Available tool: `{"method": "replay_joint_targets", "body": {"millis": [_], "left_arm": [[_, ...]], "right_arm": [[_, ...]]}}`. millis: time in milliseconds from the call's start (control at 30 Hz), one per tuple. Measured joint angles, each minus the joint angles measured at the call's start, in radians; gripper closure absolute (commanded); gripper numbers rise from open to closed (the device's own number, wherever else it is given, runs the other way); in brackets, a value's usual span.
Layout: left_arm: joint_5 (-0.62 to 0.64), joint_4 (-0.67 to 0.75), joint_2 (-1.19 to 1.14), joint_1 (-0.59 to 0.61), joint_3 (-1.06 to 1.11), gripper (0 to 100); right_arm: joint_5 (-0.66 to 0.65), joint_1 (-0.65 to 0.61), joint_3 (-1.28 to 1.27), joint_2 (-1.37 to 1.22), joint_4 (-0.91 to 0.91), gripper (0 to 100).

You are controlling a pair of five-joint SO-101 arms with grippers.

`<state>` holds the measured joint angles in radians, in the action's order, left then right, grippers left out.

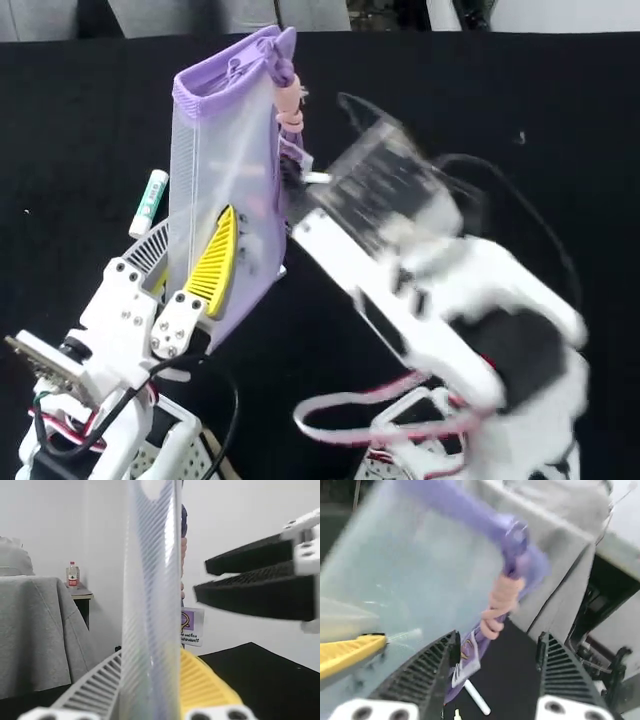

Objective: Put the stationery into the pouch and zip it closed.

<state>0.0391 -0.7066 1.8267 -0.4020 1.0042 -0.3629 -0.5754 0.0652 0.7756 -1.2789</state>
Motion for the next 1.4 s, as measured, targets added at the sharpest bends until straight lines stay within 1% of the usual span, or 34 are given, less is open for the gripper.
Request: {"method": "replay_joint_targets", "body": {"millis": [100,200,467,600,767,867,1067,1167,1367,1400], "left_arm": [[0.0,0.0,0.0,0.0,0.0,95],[0.0,0.0,0.0,0.0,0.0,95],[0.0,0.0,0.0,0.0,0.0,95],[0.0,0.0,0.0,0.0,0.0,95],[0.0,0.0,0.0,0.0,0.0,95],[0.0,0.0,0.0,0.0,0.0,95],[0.0,0.0,0.0,0.0,0.0,95],[0.0,0.0,0.0,0.0,0.0,95],[0.002,-0.074,0.002,0.0,-0.041,95],[0.002,-0.083,0.002,0.0,-0.052,95]], "right_arm": [[0.0,0.012,-0.101,-0.002,0.103,75.1],[0.002,0.043,-0.146,-0.002,0.192,75.1],[0.003,0.06,-0.161,-0.002,0.298,75.2],[0.003,0.052,-0.161,-0.002,0.307,77.1],[0.003,0.029,-0.161,-0.002,0.307,89.9],[0.003,0.028,-0.161,-0.002,0.307,94.7],[0.003,0.028,-0.161,-0.002,0.307,98.8],[0.003,0.028,-0.161,-0.002,0.307,98.8],[0.003,0.029,-0.163,-0.002,0.307,98.8],[0.003,0.044,-0.163,-0.002,0.307,98.8]]}}
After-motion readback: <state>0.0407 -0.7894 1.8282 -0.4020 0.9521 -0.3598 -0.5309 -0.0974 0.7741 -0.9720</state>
